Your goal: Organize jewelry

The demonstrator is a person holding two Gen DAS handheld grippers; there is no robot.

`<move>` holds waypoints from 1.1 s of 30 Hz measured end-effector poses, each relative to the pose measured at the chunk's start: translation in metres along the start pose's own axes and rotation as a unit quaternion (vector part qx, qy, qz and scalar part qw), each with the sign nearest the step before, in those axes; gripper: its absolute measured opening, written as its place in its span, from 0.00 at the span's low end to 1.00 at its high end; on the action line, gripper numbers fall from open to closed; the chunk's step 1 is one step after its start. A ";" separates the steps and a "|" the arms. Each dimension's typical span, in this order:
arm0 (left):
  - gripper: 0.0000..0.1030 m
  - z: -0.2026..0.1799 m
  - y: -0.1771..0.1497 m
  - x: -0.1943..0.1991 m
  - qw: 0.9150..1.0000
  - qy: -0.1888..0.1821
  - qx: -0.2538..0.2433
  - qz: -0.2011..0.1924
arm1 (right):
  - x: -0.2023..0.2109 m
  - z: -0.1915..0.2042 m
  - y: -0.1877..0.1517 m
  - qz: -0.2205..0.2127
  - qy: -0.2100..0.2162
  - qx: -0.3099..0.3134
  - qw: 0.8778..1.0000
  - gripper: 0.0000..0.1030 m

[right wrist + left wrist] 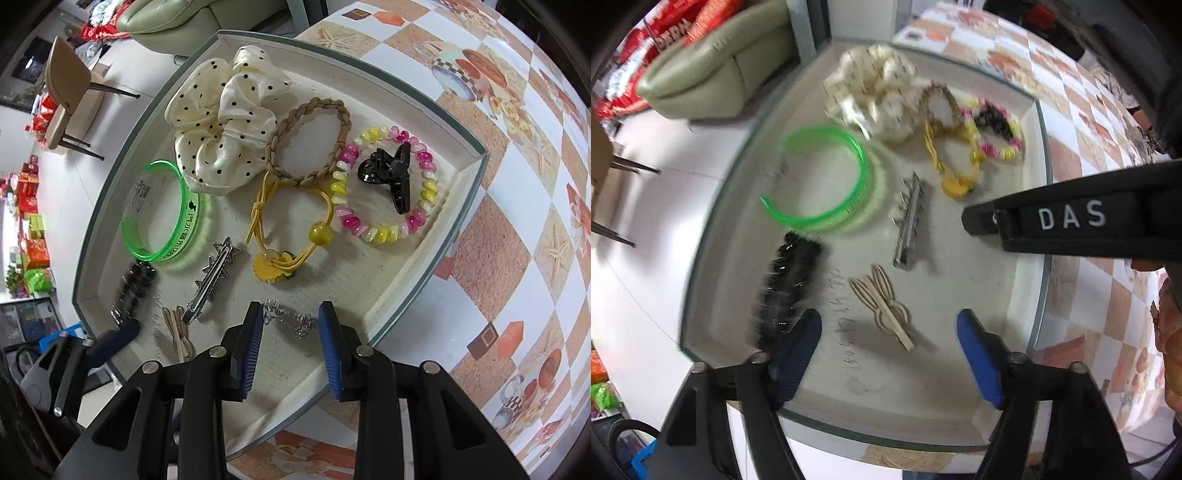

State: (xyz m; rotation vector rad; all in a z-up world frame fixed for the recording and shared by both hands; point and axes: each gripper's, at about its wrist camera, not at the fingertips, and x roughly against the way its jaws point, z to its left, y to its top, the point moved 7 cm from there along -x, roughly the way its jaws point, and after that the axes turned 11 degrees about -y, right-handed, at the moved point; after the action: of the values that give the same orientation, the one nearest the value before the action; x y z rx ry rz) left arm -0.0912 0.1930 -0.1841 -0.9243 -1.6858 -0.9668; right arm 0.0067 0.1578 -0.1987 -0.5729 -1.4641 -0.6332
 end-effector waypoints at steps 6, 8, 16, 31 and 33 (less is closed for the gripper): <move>0.77 -0.008 0.000 0.003 1.000 0.002 -0.008 0.007 | 0.019 -0.008 0.005 -0.019 0.013 -0.012 1.000 0.44; 0.77 -0.008 -0.001 0.004 1.000 0.004 -0.008 0.009 | 0.024 -0.010 0.005 -0.022 0.015 -0.015 1.000 0.46; 0.77 -0.006 0.000 0.011 1.000 0.004 -0.005 0.018 | 0.040 -0.019 0.000 -0.027 0.021 -0.026 0.999 0.51; 1.00 -0.004 0.010 0.049 1.000 0.015 0.000 0.010 | 0.074 -0.050 -0.015 -0.034 0.007 -0.051 0.998 0.77; 1.00 -0.003 0.014 0.060 1.000 0.024 -0.001 0.000 | 0.084 -0.053 -0.017 -0.042 0.002 -0.051 0.998 0.78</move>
State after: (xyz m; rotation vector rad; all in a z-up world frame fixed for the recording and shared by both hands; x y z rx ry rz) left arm -0.0938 0.2047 -0.1239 -0.8948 -1.6443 -0.9835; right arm 0.0335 0.1049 -0.1174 -0.5899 -1.4653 -0.7781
